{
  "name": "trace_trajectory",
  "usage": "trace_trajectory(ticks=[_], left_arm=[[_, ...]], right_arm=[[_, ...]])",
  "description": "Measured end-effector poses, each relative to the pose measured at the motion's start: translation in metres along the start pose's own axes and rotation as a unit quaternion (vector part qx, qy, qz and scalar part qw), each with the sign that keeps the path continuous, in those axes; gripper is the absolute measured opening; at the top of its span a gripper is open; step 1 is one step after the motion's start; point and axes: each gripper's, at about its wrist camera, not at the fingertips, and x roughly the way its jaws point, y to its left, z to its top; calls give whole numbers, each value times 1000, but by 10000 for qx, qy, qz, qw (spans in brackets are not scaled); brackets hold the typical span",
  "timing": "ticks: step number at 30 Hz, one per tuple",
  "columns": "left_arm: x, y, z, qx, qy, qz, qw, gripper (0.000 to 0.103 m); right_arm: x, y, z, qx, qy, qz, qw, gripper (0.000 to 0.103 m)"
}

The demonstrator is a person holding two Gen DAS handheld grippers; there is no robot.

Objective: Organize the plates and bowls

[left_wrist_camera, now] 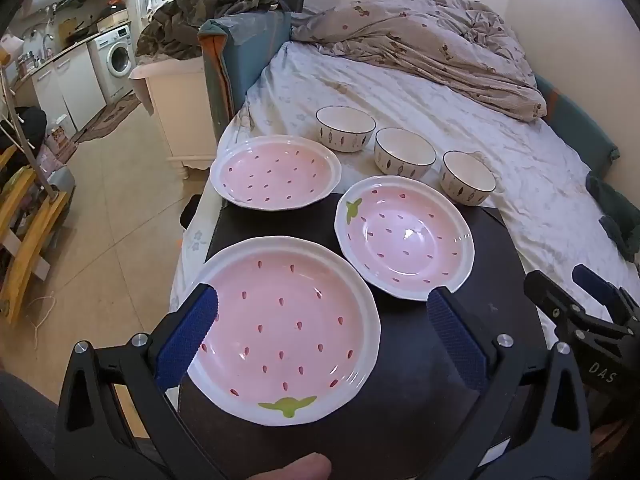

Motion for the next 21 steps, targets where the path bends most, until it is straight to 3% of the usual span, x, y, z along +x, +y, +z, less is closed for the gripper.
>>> trace_trajectory(ticks=[21], left_arm=[[-2, -1, -1, -19, -48, -5, 10000, 103]], right_arm=[[0, 0, -1, 36, -19, 43, 10000, 103]])
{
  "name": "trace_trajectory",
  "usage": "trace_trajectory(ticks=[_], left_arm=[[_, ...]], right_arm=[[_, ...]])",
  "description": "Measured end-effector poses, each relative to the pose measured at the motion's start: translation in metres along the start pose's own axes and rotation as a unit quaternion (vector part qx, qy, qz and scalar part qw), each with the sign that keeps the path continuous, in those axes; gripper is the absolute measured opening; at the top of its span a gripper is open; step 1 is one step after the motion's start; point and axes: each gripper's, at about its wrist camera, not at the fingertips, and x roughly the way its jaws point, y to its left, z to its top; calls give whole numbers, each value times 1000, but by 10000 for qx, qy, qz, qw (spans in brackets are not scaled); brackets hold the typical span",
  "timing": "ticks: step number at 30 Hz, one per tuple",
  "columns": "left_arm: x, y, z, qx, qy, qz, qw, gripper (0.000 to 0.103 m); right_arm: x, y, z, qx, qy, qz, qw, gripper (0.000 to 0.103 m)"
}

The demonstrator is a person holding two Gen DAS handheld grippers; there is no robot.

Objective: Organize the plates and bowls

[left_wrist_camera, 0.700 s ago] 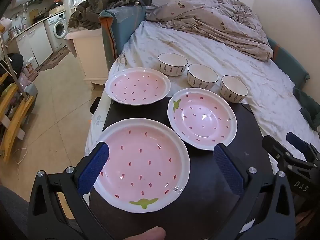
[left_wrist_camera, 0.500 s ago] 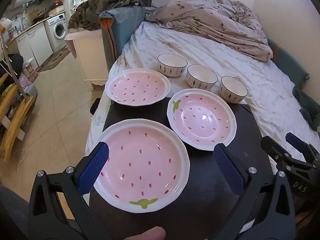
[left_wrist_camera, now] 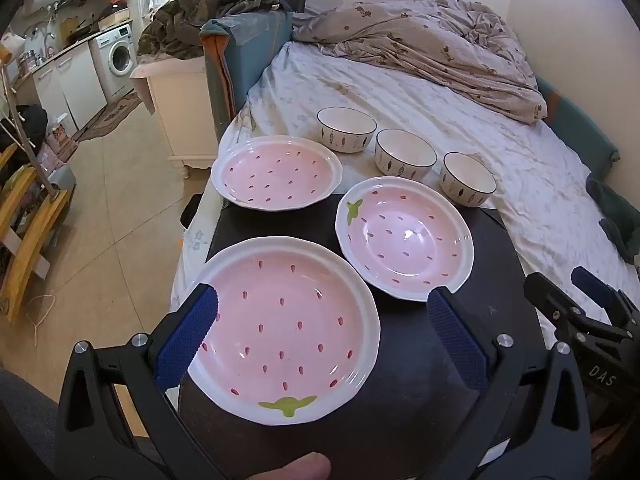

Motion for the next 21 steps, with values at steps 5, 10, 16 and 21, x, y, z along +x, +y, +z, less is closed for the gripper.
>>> trace_trajectory(ticks=[5, 10, 16, 21], left_arm=[[2, 1, 1, 6, 7, 12, 10000, 103], [1, 1, 1, -17, 36, -1, 10000, 103], [2, 2, 1, -7, 48, 7, 10000, 103], [2, 2, 1, 1, 44, 35, 10000, 103]], right_arm=[[0, 0, 0, -8, -3, -9, 10000, 103], [0, -2, 1, -6, 6, -68, 10000, 103], [1, -4, 2, 27, -4, -75, 10000, 103], [0, -5, 2, 38, 2, -36, 10000, 103]])
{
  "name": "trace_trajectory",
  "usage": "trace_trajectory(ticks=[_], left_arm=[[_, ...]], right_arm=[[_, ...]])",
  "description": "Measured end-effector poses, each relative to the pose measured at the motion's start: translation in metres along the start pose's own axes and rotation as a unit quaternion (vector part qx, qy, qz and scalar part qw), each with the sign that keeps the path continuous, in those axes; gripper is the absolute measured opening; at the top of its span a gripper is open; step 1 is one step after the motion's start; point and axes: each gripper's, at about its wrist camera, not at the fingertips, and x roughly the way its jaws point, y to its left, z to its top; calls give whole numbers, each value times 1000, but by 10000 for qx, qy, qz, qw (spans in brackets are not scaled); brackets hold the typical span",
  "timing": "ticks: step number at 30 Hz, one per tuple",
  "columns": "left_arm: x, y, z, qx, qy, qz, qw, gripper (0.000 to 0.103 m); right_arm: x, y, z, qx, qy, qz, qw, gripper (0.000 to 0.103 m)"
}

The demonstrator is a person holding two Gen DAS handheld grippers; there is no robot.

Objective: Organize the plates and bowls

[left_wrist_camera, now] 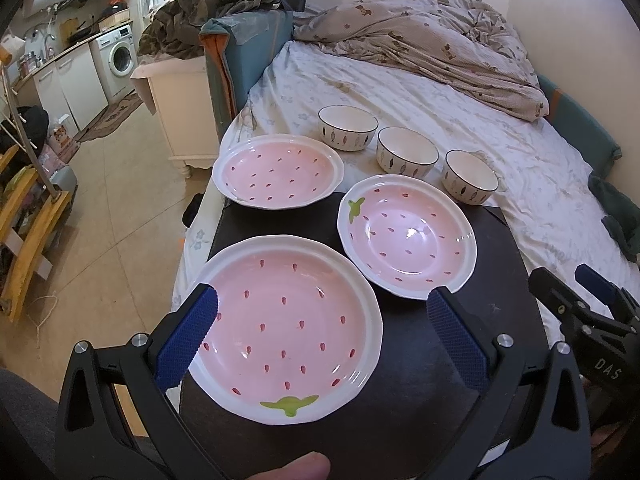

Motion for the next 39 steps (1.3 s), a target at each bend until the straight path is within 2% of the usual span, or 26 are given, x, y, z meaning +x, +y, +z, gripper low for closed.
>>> trace_trajectory(ticks=[39], left_arm=[[3, 2, -1, -33, 42, 22, 10000, 103]], right_arm=[[4, 0, -2, -1, -1, -27, 10000, 103]])
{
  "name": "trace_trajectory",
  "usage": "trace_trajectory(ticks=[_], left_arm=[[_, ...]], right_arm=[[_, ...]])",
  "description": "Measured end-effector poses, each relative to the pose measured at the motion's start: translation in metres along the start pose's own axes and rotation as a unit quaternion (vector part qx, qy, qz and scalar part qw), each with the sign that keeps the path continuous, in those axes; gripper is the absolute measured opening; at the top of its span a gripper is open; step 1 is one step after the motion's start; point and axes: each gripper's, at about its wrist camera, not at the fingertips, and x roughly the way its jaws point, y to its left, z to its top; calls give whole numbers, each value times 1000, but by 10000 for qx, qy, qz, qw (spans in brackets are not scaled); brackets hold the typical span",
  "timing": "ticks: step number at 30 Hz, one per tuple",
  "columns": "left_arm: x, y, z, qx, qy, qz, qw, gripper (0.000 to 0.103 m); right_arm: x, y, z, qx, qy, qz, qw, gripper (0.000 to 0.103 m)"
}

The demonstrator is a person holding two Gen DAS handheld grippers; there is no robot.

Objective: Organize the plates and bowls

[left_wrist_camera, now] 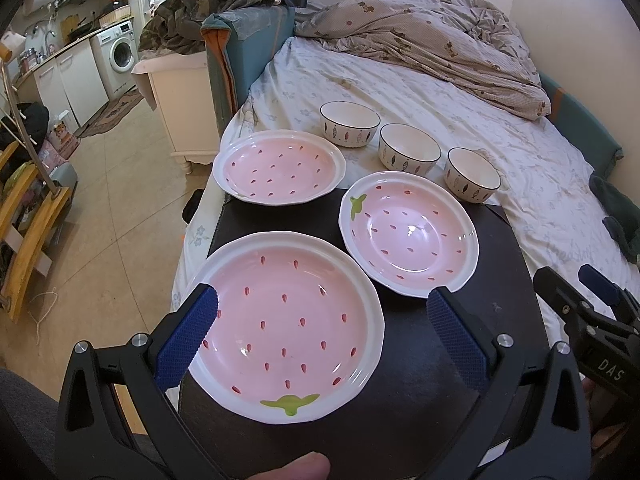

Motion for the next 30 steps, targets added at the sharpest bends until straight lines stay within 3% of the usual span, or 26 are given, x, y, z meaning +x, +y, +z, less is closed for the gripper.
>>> trace_trajectory(ticks=[12, 19, 30], left_arm=[[0, 0, 0, -2, 11, -3, 10000, 103], [11, -1, -5, -30, 370, -102, 9993, 103], [17, 8, -5, 89, 637, 45, 9979, 103]], right_arm=[[1, -1, 0, -1, 20, 11, 10000, 103], [0, -1, 0, -1, 20, 7, 10000, 103], [0, 0, -1, -167, 36, -34, 9998, 103]])
